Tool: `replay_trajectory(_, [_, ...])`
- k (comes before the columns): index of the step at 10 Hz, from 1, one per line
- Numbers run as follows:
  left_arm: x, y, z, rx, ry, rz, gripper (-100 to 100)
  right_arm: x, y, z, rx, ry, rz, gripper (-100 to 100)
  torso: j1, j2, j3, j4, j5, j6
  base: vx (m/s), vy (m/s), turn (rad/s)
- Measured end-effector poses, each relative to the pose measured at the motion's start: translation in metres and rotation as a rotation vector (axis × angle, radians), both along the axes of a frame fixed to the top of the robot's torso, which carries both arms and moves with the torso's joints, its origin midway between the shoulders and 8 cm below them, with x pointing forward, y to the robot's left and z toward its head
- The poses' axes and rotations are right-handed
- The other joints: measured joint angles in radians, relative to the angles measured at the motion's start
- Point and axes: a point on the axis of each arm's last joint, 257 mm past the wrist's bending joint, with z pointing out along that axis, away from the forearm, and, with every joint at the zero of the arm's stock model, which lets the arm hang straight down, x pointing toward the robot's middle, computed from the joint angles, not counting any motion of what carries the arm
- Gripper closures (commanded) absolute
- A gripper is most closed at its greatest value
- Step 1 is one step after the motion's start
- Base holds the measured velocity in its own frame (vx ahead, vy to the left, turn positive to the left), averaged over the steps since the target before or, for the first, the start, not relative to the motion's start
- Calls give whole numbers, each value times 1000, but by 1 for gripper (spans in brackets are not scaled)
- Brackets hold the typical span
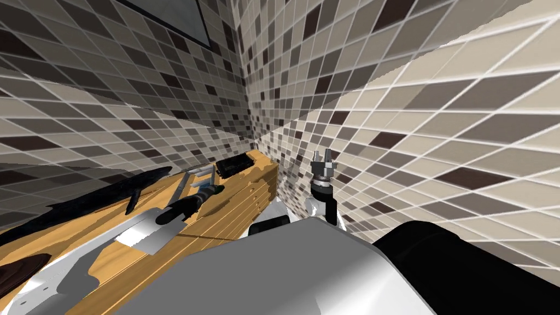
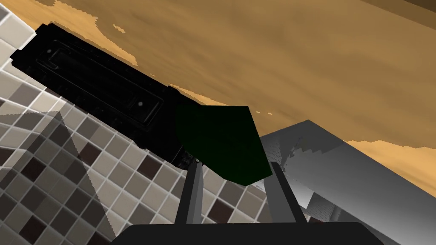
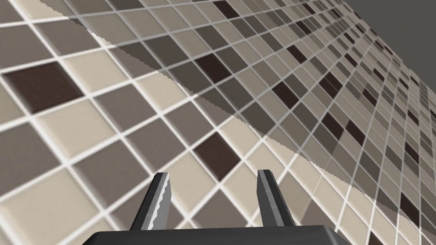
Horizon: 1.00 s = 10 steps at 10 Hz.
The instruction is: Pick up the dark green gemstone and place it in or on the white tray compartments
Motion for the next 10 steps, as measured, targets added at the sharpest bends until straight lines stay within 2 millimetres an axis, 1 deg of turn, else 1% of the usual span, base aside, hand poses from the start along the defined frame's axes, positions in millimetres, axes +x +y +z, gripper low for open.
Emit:
replay_trajectory(2, [14,20,27,13,-35,34,100,0,0,0,0,0,0,0,2,5,3,1,0,0,-283,51,-298])
replay_trajectory(3, [22,27,40,17,-52,51,100,0,0,0,0,0,0,0,1,5,3,1,0,0,-228,23,-174])
replay_trajectory(5, [35,40,59,22,-76,82,100,0,0,0,0,0,0,0,1,2,1,1,0,-1,-188,26,-171])
replay_trajectory(7, [45,52,78,25,-97,115,100,0,0,0,0,0,0,0,0,-3,-1,0,0,1,-188,18,-264])
replay_trajectory(8, [50,61,90,26,-110,138,100,0,0,0,0,0,0,0,0,-1,0,0,-1,0,-239,20,-321])
replay_trajectory(10, [61,81,114,22,-134,186,100,0,0,0,0,0,0,0,0,-1,0,0,-1,-1,-170,7,-207])
